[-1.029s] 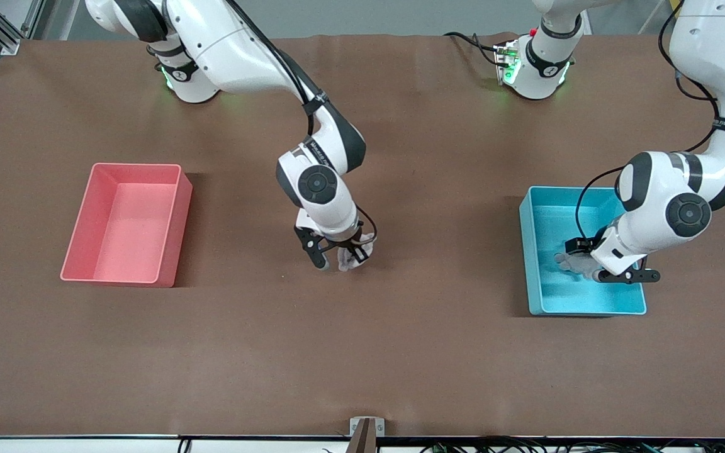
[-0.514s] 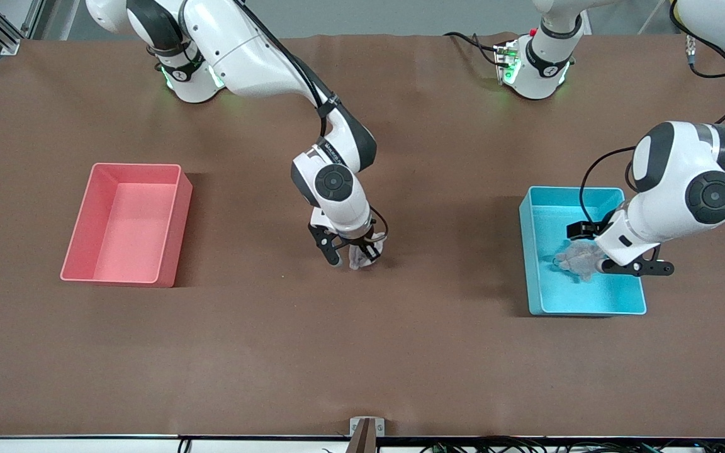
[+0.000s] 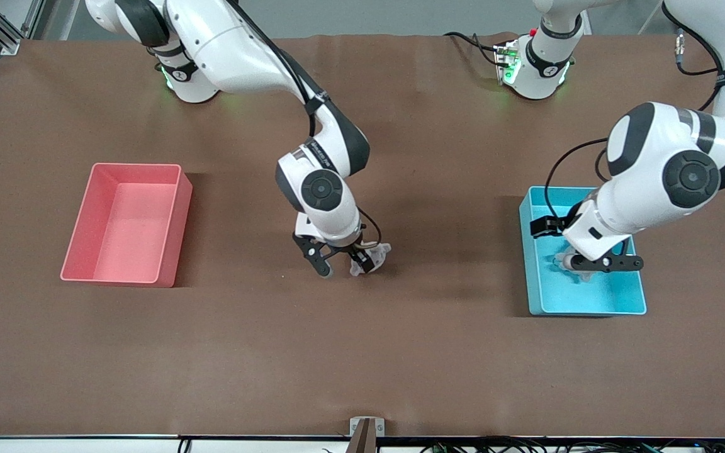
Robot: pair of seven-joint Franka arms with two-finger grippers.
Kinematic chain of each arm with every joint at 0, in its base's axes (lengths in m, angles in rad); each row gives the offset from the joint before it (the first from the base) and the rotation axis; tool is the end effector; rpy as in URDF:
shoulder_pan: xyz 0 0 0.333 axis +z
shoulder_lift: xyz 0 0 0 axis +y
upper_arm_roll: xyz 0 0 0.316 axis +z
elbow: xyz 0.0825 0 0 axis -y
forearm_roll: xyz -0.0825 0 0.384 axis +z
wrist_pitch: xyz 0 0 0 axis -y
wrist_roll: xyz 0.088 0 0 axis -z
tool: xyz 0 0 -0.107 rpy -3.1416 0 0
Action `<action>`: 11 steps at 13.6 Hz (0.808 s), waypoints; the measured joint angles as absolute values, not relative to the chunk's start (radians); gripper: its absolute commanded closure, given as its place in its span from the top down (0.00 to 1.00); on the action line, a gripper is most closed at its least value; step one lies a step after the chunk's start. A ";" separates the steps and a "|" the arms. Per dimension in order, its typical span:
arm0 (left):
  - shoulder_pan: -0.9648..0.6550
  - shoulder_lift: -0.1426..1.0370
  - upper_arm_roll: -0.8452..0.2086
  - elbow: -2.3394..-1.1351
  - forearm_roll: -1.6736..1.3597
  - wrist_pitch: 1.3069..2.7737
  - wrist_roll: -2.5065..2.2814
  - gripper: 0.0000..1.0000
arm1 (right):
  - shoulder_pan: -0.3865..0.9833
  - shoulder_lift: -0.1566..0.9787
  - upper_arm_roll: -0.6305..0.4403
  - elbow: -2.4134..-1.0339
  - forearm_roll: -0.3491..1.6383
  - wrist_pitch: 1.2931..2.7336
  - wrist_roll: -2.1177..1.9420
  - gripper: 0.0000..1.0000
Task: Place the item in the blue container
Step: 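Set the bear on the table with the right gripper while the left gripper returns, then grasp the bear with the left gripper while the right gripper withdraws to rest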
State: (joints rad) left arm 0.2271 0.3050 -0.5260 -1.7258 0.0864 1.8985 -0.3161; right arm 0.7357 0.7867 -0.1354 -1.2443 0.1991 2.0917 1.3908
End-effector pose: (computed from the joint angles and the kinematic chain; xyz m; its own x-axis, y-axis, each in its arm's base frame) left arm 0.6058 -0.1532 0.4182 0.9943 -0.0033 -0.1069 0.0011 -0.9992 0.0412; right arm 0.6036 0.4578 0.3032 0.6670 -0.7417 -0.0700 -0.7449 -0.6624 -0.0794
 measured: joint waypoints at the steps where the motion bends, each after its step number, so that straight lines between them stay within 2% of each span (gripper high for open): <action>1: 0.211 0.309 -0.538 -1.723 0.086 1.902 -0.361 1.00 | 0.704 0.752 -0.138 -1.240 0.199 2.027 1.308 1.00; 3: 0.149 0.334 -0.545 -1.701 0.086 1.922 -0.479 1.00 | 0.629 0.675 -0.150 -1.244 0.194 1.870 1.113 1.00; 5: 0.072 0.383 -0.545 -1.663 0.086 1.960 -0.622 1.00 | 0.557 0.606 -0.162 -1.281 0.170 1.784 0.903 1.00; 9: -0.085 0.533 -0.541 -1.541 0.086 2.052 -0.919 1.00 | 0.373 0.460 -0.169 -1.449 0.111 1.751 0.449 1.00; 11: -0.139 0.626 -0.539 -1.454 0.088 2.099 -1.052 1.00 | 0.290 0.417 -0.170 -1.480 0.068 1.718 0.280 1.00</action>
